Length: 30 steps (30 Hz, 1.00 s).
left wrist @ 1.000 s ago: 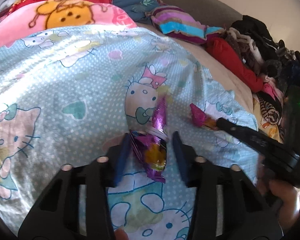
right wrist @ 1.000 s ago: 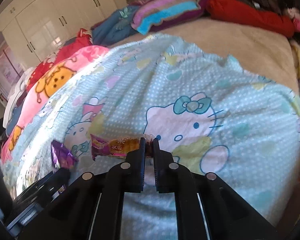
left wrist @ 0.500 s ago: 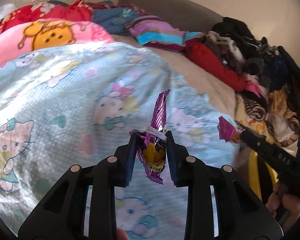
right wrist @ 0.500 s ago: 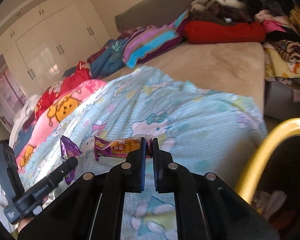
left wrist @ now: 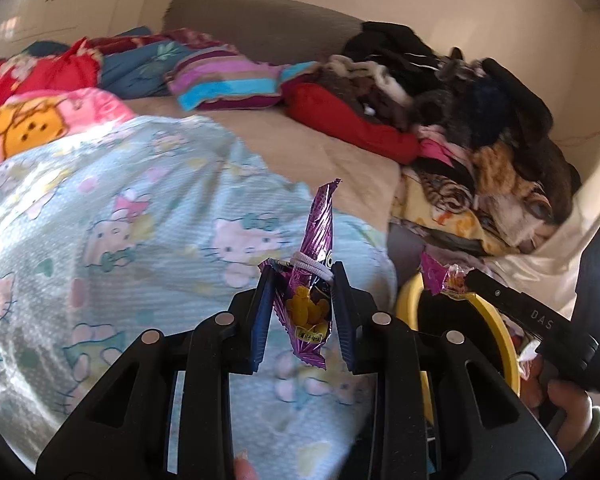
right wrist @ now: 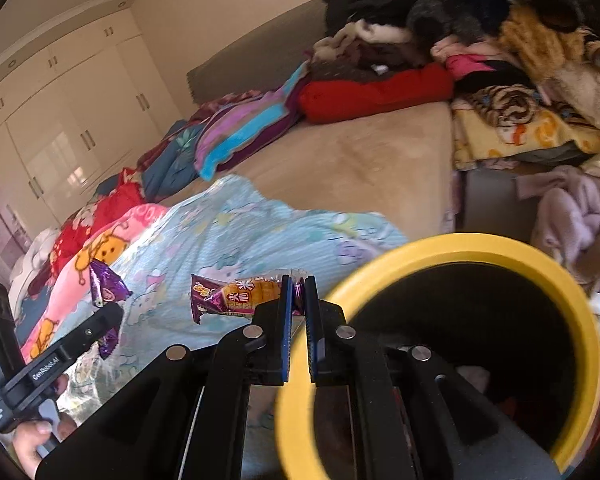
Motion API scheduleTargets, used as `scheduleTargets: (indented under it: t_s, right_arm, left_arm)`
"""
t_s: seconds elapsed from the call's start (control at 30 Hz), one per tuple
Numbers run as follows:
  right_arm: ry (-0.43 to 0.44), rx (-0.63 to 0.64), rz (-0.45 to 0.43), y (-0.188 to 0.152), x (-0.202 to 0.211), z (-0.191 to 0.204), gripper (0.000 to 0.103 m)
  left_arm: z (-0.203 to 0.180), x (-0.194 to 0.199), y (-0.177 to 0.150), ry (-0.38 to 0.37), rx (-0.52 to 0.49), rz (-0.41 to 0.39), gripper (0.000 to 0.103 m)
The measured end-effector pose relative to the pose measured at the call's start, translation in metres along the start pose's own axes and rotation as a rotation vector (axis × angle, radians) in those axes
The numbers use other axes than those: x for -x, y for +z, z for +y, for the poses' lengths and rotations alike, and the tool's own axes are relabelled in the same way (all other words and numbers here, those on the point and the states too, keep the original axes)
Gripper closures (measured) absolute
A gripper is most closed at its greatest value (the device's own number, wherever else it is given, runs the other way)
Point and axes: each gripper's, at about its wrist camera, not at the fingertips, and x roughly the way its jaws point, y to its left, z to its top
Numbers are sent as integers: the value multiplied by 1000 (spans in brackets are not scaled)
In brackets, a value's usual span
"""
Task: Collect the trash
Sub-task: 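Carry the purple and orange wrappers over the yellow-rimmed bin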
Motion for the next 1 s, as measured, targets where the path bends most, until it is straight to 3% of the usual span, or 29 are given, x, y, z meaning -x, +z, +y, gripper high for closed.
scheduleTargets:
  t_s: [0.23,1.0]
  right_arm:
    - [-49,-39,-30,-3,32,-32,97]
    - [-148,-14,-133,3,92,-58,97]
  left_arm:
    - [-30,7,-1,-43,-55,-5,81]
    - [-91,26,-15,-139,-168,1,81]
